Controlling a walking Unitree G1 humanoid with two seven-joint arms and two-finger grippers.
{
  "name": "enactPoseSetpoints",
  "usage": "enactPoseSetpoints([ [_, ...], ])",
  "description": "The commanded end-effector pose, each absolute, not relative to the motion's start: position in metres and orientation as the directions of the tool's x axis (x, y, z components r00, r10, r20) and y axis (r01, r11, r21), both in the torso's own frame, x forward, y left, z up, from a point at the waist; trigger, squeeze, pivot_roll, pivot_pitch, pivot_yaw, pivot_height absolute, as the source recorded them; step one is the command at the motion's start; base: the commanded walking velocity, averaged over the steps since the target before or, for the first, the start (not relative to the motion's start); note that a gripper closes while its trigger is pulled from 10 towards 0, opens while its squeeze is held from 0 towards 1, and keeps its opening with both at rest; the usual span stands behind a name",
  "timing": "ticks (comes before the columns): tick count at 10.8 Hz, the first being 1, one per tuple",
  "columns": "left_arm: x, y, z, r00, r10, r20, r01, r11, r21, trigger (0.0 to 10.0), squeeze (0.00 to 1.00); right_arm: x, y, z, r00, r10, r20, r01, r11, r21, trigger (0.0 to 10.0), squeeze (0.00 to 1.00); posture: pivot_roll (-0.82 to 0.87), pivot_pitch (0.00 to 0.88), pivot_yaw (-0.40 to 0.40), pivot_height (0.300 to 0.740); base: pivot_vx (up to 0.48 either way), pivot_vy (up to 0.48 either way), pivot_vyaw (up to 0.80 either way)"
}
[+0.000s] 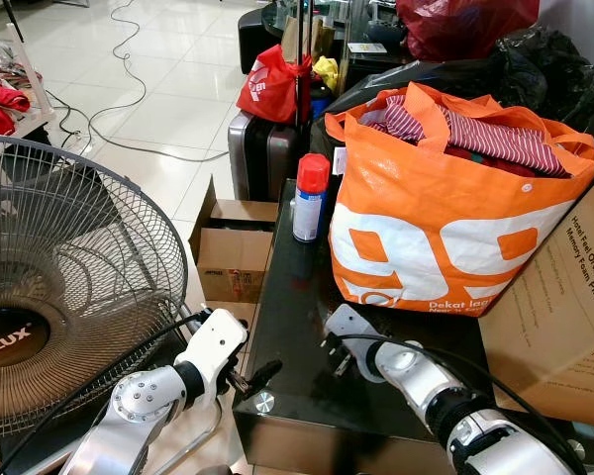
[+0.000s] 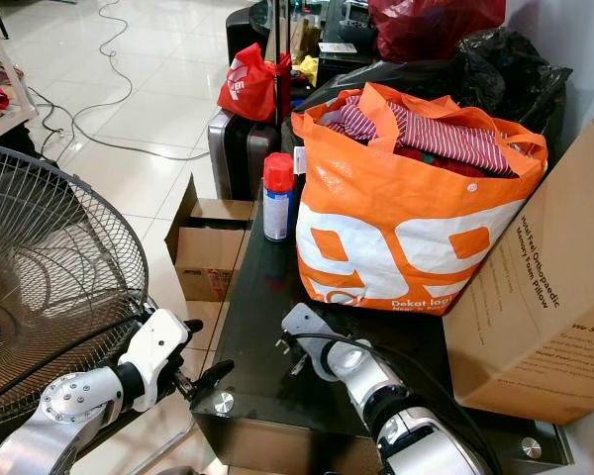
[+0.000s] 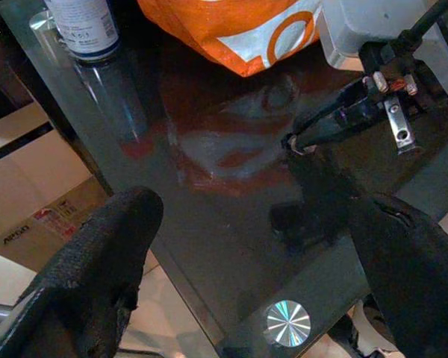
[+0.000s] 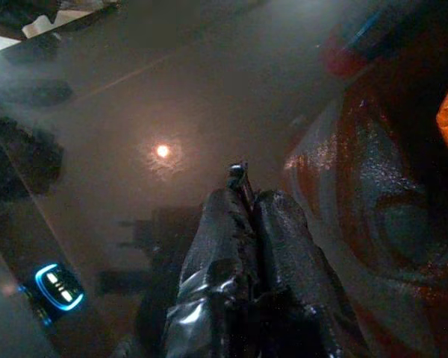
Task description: Hang keys on a hook
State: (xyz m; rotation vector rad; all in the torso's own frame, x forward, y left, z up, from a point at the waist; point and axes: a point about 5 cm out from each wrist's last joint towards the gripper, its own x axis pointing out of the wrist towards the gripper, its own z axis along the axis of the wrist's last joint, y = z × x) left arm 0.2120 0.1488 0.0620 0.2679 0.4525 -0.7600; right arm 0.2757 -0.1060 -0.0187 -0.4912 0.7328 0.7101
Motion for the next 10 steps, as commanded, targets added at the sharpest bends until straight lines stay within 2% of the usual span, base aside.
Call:
enactPoseSetpoints([
  [1, 0.213, 0.147, 0.061, 0.63, -0.602, -0.491, 0.718, 0.693, 0.072, 10.0, 0.81, 0.282, -0.112, -0.012, 0.552, 0.414, -0.724, -0.726, 0.665, -0.173, 0.0, 0.0, 0.07, 0.0, -0.039, 0.74, 0.0, 0.0, 0.0],
  [6, 0.217, 0.15, 0.063, 0.646, -0.593, -0.48, 0.71, 0.698, 0.093, 10.0, 0.81, 0.288, -0.144, 0.015, 0.591, 0.497, -0.636, -0.703, 0.704, -0.104, 0.0, 0.0, 0.07, 0.0, -0.031, 0.74, 0.0, 0.0, 0.0],
  [10, 0.231, 0.149, 0.082, 0.736, -0.582, -0.346, 0.656, 0.74, 0.151, 10.0, 0.81, 0.282, -0.156, 0.047, 0.634, 0.602, -0.485, -0.65, 0.755, 0.088, 0.0, 0.0, 0.06, 0.0, -0.03, 0.74, 0.0, 0.0, 0.0],
])
